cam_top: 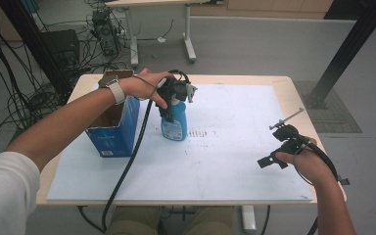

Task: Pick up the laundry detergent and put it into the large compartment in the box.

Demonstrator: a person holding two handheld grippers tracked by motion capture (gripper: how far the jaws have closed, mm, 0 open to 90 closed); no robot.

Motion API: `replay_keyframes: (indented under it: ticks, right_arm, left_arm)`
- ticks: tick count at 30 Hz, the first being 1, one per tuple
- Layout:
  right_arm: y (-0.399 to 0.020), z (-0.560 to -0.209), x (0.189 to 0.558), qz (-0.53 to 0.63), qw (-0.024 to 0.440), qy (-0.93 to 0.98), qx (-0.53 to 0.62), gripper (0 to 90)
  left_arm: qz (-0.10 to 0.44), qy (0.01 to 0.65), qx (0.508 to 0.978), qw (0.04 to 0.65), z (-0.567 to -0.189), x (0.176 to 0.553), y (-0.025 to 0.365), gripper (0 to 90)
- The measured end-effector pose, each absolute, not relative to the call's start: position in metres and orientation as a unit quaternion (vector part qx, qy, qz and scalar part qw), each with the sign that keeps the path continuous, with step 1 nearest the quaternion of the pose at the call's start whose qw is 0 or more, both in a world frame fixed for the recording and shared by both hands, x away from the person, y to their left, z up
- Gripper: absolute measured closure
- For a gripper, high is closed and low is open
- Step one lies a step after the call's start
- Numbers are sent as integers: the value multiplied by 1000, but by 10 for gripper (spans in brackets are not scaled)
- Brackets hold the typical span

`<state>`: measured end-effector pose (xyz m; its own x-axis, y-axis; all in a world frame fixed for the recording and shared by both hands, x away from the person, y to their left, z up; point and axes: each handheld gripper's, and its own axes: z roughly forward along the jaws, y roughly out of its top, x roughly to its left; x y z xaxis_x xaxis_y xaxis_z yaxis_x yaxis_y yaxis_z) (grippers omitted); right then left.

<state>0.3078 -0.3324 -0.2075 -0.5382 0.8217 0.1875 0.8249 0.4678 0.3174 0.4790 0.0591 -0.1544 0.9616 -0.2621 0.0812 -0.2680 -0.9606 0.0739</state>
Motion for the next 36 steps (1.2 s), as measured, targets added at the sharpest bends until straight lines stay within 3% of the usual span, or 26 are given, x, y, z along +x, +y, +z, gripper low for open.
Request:
replay_keyframes:
  ticks: [26, 36]
  right_arm:
    - [-334, -210, 309, -189, 6, -856, -482, 82]
    - [-334, -211, 309, -188, 5, -856, -482, 82]
  left_arm:
    - [39, -139, 989, 35, -159, 482, 58, 290]
    - [16, -142, 989, 29, -158, 488, 54, 382]
